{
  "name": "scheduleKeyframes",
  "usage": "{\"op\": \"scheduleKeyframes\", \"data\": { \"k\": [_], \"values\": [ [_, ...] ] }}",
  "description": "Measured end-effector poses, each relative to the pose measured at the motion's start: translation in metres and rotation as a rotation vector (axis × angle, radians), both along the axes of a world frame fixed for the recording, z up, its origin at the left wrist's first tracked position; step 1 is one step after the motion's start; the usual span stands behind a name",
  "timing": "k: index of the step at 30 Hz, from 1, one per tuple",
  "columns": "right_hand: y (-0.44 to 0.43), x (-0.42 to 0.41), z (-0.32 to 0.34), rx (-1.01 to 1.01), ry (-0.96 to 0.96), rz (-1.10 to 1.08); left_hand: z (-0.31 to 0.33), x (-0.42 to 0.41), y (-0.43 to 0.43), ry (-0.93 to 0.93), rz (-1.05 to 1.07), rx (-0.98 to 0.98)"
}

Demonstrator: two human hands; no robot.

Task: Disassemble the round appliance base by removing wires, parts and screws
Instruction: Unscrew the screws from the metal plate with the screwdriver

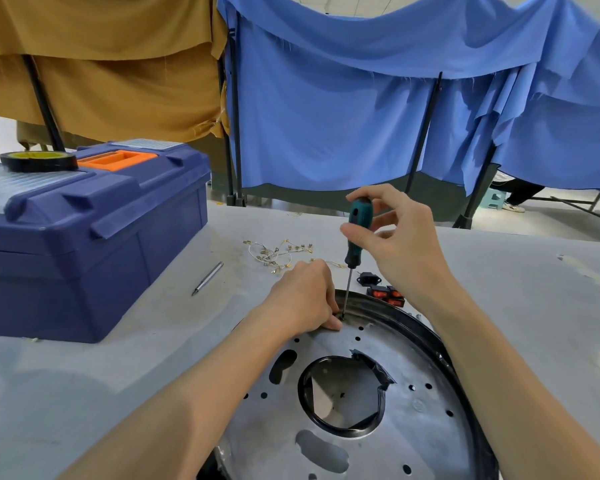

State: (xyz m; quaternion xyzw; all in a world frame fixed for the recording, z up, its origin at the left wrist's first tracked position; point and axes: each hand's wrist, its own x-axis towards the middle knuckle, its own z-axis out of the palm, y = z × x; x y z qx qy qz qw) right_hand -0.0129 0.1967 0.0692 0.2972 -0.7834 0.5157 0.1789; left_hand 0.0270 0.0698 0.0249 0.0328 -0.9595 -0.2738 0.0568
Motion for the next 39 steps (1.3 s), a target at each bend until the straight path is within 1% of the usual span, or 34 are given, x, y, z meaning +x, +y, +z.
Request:
{"op": "scheduleKeyframes", "data": {
  "k": [4, 7, 11, 14, 17, 20, 22, 25, 29, 31, 33, 37, 38, 39],
  "values": [
    [0.003, -0.003, 0.003, -0.042, -0.056, 0.034, 0.0, -0.001, 0.0, -0.01, 0.002, 0.006],
    [0.002, 0.001, 0.002, -0.03, -0.038, 0.063, 0.0, -0.001, 0.0, -0.011, 0.007, -0.002],
    [0.002, 0.0, 0.002, -0.013, 0.0, 0.003, 0.0, 0.0, 0.0, -0.011, 0.004, 0.001],
    [0.004, -0.001, 0.004, -0.048, -0.048, 0.059, 0.0, -0.001, 0.001, -0.014, 0.002, 0.014],
    [0.004, 0.003, 0.004, -0.04, -0.034, 0.106, 0.001, 0.0, 0.0, -0.011, 0.003, 0.007],
    [0.002, 0.004, 0.002, -0.002, -0.011, 0.053, 0.001, 0.001, 0.001, -0.016, 0.002, 0.009],
    [0.003, 0.002, 0.004, -0.03, -0.014, 0.029, 0.001, 0.001, 0.001, -0.019, 0.005, 0.01],
    [0.006, 0.002, 0.005, -0.094, -0.084, 0.09, 0.002, 0.001, 0.002, -0.027, 0.005, 0.011],
    [0.005, 0.004, 0.003, -0.024, -0.028, 0.045, 0.002, 0.001, 0.002, -0.022, 0.004, 0.005],
    [0.004, 0.002, 0.002, -0.024, -0.017, 0.019, 0.001, 0.001, 0.002, -0.016, 0.004, -0.002],
    [0.007, 0.001, 0.002, -0.079, 0.0, 0.002, 0.0, 0.001, 0.002, -0.015, 0.007, -0.008],
    [0.023, 0.001, 0.009, -0.333, 0.096, -0.02, -0.002, -0.001, -0.001, -0.012, 0.005, -0.02],
    [0.029, 0.0, 0.012, -0.362, 0.11, -0.015, -0.003, -0.002, -0.001, -0.012, -0.001, -0.024],
    [0.035, -0.001, 0.014, -0.342, 0.119, -0.021, -0.003, -0.002, -0.001, -0.011, -0.006, -0.031]
  ]
}}
